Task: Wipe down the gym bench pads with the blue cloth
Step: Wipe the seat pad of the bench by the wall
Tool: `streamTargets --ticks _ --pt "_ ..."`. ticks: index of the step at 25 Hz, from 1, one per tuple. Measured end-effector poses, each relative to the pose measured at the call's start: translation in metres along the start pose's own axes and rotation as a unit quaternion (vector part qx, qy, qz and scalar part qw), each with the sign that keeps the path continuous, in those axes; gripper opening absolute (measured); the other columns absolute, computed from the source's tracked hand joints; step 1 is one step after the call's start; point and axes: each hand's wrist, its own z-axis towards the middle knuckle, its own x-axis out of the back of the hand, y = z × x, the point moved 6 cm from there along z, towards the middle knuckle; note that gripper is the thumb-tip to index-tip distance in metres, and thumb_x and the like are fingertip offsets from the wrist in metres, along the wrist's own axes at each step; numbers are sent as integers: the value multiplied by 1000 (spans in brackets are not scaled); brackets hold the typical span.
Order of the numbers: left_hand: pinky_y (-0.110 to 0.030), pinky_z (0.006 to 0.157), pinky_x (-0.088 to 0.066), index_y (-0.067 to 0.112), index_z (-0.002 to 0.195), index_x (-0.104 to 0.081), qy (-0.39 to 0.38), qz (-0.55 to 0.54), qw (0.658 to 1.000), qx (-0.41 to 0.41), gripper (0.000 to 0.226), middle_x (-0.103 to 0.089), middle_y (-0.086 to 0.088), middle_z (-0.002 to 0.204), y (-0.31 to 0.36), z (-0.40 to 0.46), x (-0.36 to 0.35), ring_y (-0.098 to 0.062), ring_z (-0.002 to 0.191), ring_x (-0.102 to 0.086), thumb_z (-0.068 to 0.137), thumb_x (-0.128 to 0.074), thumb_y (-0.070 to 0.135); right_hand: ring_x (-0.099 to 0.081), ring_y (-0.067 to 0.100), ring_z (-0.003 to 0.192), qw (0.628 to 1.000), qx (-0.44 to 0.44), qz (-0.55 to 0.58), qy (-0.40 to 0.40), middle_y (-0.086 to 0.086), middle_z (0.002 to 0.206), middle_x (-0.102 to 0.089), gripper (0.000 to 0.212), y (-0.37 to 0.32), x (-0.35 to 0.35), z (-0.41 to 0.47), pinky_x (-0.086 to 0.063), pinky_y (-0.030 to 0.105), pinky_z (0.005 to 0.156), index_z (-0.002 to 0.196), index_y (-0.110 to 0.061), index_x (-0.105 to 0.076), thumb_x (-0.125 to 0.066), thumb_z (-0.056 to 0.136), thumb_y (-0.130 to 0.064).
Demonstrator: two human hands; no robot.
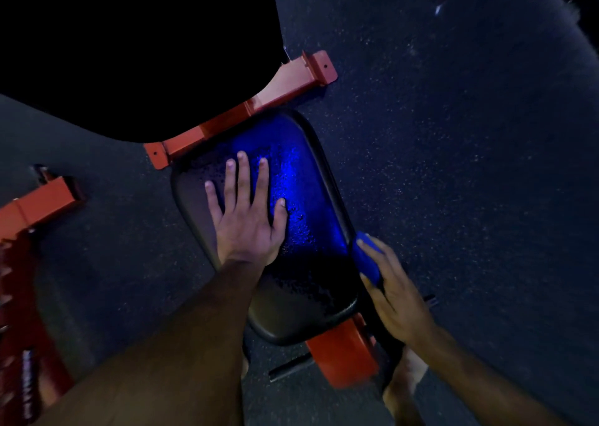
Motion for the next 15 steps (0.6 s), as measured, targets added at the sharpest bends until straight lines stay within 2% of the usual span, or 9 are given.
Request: streamTargets --ticks 3,6,9,12,13,15 --pt "-62 123 -8 22 163 -18 6 -2 1000 -4 67 -9 -9 171 -1 -1 0 -26 158 -7 103 -22 50 -40 8 136 1000 4 -9 17 -6 149 -37 44 -9 4 27 -39 43 112 144 -28 -38 -40 100 -33" --pt "-63 123 -8 21 163 -20 7 -4 1000 -4 67 -11 -10 171 -1 1 0 -27 158 -9 102 -24 49 -49 18 127 998 25 -17 50 2 139 -46 40 -33 9 110 -42 46 106 140 -18 -43 -41 101 -27" --pt "-62 123 -9 21 163 -20 10 0 1000 -8 68 -10 -10 171 0 -1 0 -27 158 -8 102 -23 50 -55 25 118 996 45 -27 79 6 133 -50 39 -63 21 202 -45 40 100 137 -16 -47 -43 101 -28" --pt "-62 123 -10 21 163 -23 20 3 1000 -13 67 -13 -10 171 0 0 1 -28 158 -12 102 -25 50 -54 22 118 996 67 -56 3 4 133 -52 37 -76 27 258 -38 25 90 139 -21 -47 -46 102 -25" --pt "-62 123 -10 21 162 -23 19 2 1000 -12 67 -13 -10 170 -1 0 0 -28 157 -12 102 -26 49 -53 20 119 996 67 -57 -23 3 134 -53 37 -74 27 266 -37 24 89 139 -23 -48 -47 102 -26" --pt "-62 123 -10 21 162 -23 16 1 1000 -10 67 -12 -10 171 0 0 0 -28 158 -11 101 -26 49 -51 17 122 998 54 -30 -23 1 136 -53 39 -70 29 263 -38 24 95 140 -25 -48 -47 102 -28"
